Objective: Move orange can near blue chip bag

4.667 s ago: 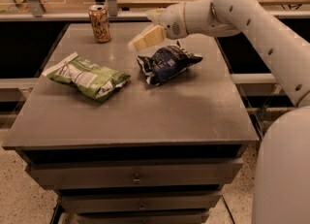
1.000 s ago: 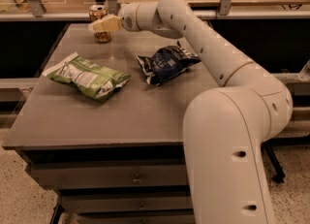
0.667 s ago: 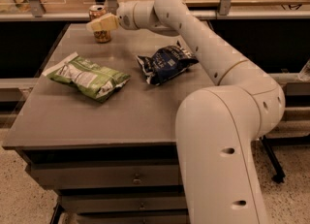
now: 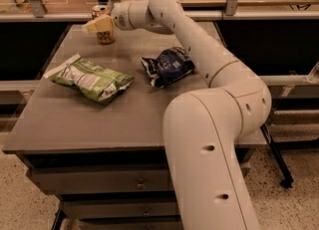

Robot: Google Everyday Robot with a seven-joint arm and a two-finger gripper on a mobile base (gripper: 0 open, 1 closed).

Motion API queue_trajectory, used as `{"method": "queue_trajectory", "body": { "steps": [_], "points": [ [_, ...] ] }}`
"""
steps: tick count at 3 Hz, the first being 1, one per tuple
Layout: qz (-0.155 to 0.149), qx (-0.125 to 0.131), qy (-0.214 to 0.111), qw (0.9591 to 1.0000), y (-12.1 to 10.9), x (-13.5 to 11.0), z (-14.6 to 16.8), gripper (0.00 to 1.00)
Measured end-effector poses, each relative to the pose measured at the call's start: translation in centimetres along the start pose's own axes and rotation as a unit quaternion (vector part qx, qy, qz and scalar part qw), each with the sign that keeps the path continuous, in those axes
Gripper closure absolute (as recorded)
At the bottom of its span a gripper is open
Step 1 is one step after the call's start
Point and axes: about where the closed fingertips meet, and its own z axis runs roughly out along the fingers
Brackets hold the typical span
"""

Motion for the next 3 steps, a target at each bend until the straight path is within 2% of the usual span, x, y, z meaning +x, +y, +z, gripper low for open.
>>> {"method": "queue_trajectory", "body": {
  "steps": [1,3],
  "points": [
    [-0.009,-0.007,0.008,0.9999,0.1,0.0,1.4,0.0],
    [-0.029,-0.018,0.014,0.9993,-0.1,-0.1,2.4,0.41]
  ]
}}
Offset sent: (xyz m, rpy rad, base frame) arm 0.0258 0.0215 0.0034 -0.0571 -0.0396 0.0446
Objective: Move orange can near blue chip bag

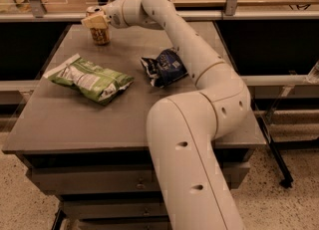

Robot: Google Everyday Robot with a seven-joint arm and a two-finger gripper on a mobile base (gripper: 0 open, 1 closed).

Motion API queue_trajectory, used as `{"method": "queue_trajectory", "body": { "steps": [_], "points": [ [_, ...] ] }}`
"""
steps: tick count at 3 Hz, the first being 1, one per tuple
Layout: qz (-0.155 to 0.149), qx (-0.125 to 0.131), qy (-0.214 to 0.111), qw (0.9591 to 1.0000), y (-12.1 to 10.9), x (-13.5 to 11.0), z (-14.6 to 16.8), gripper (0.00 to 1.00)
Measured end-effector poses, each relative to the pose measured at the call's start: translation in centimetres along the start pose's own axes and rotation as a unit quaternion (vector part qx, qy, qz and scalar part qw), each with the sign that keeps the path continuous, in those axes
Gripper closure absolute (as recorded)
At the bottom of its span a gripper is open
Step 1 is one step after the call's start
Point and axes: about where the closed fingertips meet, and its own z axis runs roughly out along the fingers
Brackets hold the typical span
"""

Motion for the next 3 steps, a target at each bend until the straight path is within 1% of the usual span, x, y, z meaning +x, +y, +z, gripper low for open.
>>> {"method": "queue_trajectory", "body": {
  "steps": [1,2,3],
  "points": [
    [-0.004,-0.014,-0.009,0.9999,0.0,0.1,0.0,0.65],
    [-0.003,-0.033,-0.027,0.9991,0.0,-0.3,-1.4,0.89],
    [-0.006,-0.063,-0.038,0.9973,0.8,-0.7,-3.2,1.0]
  ]
}}
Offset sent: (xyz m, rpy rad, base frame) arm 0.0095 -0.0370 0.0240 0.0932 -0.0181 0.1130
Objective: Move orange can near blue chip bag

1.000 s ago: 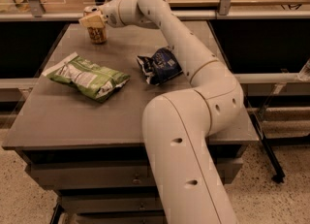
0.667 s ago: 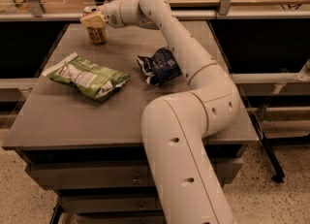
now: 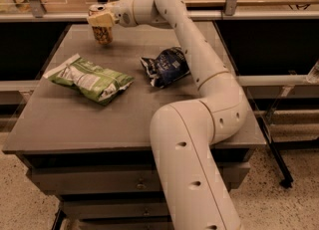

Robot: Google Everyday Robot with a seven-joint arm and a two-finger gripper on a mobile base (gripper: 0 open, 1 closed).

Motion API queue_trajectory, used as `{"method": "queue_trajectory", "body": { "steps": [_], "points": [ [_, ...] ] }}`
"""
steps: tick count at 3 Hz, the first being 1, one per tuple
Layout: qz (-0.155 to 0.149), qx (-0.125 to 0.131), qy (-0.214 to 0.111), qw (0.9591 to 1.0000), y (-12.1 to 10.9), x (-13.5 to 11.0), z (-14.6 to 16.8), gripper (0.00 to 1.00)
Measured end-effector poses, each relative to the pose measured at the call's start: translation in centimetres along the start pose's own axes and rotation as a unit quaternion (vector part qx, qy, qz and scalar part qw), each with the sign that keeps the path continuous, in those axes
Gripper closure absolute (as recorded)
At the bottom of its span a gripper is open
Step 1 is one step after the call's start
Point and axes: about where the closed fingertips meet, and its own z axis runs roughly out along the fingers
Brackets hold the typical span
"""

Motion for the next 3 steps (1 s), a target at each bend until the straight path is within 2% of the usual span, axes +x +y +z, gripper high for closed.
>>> {"method": "queue_trajectory", "body": {
  "steps": [1,2,3],
  "points": [
    [-0.005,-0.039,0.004,0.9992,1.8,-0.6,-1.6,1.0],
    [-0.008,-0.083,0.017,0.9963,4.2,-0.7,-2.3,1.0],
    [-0.006,-0.102,0.006,0.9948,5.1,-0.9,-2.2,1.0]
  ]
}}
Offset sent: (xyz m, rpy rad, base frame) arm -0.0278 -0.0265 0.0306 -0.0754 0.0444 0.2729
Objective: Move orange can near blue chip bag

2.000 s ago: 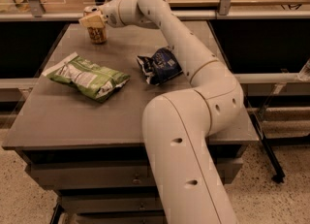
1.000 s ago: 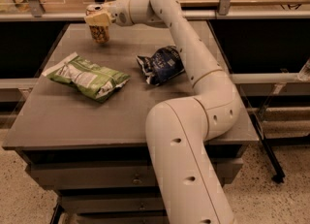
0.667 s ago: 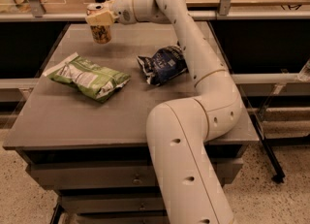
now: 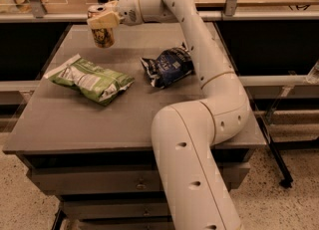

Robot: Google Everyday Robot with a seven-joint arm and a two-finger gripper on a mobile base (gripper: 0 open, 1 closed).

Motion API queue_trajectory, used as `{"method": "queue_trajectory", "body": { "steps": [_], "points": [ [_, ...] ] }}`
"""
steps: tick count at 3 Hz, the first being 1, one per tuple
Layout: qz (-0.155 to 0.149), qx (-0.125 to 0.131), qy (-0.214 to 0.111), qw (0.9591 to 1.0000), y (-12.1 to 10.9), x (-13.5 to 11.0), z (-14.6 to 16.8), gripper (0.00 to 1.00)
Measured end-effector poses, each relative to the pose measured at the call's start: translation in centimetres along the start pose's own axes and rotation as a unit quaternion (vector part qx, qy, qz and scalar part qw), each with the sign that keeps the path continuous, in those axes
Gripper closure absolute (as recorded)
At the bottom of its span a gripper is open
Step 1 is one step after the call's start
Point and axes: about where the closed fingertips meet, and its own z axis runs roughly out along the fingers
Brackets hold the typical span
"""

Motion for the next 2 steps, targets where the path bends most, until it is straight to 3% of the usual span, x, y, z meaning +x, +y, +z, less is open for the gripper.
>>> {"method": "queue_trajectory", "body": {
  "steps": [1,2],
  "points": [
    [0.007,-0.009,-0.023,0.9997,0.2,-0.1,1.0,1.0],
    [0.016,-0.035,0.009,0.9992,1.8,0.8,2.4,1.0]
  ]
}}
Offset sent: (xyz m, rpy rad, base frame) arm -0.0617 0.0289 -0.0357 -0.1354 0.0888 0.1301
